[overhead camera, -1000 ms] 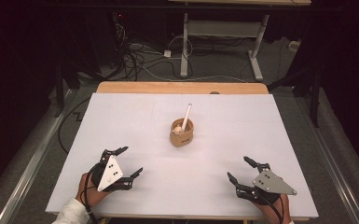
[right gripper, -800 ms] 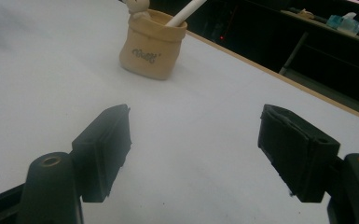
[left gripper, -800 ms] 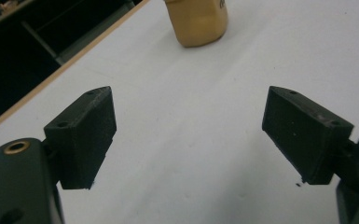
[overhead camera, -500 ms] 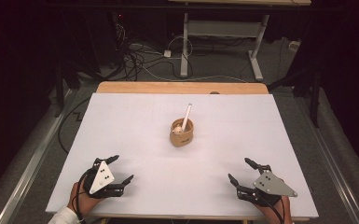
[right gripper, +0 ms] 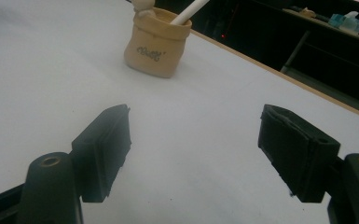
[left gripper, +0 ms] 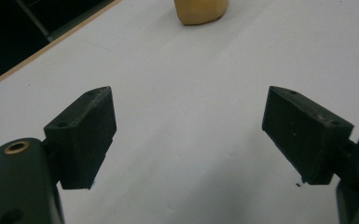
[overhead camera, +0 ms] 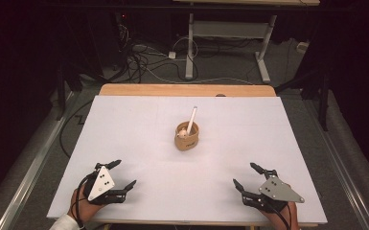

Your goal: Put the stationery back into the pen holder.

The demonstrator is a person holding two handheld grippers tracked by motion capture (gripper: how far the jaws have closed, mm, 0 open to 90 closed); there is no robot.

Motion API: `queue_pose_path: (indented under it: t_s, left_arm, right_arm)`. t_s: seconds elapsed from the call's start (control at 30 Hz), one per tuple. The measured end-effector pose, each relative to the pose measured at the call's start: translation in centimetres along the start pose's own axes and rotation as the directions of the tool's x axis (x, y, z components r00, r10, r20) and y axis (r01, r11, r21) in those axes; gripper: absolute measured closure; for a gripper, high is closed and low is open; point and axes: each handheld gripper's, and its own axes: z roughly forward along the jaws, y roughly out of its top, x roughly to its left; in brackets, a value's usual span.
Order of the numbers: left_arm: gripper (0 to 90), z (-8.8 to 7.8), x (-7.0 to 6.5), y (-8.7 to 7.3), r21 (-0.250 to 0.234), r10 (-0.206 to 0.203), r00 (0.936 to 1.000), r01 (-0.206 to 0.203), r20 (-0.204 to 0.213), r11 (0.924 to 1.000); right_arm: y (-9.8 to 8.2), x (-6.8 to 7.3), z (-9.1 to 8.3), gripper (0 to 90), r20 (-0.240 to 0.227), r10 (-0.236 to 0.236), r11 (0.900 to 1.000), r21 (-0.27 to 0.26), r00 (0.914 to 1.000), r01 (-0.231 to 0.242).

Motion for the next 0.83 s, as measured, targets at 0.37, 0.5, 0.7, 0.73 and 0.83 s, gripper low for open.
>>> queue_pose_path:
  t_s: [0.37,0.5,0.7,0.73,0.83]
  left_arm:
    - [16.8,0.07,-0.25,0.16,0.008,0.021,0.9998,-0.021,0.004,0.9997]
    - [16.8,0.11,-0.1,0.12,0.01,0.019,0.9998,-0.019,0.003,0.9998]
    - [16.8,0.1,0.1,0.15,0.014,0.015,0.9999,-0.015,-0.004,0.9998]
    - [16.8,0.1,0.15,0.15,0.015,0.012,0.9999,-0.012,-0.006,0.9998]
    - [16.8,0.11,0.24,0.14,0.019,0.009,0.9999,-0.009,-0.008,0.9998]
  right_arm:
    - [-0.04,-0.03,-0.1,25.1,0.0,-0.003,1.0,-0.002,1.0,0.003]
    - [-0.08,-0.05,-0.02,25.1,-0.003,-0.004,1.0,0.001,1.0,0.004]
    - [-0.17,-0.11,0.05,25.1,-0.004,-0.004,1.0,0.003,1.0,0.004]
    - [-0.19,-0.14,0.06,25.1,-0.005,-0.003,1.0,0.006,1.0,0.003]
    - [-0.21,-0.28,0.13,25.1,-0.007,0.002,1.0,0.001,1.0,-0.002]
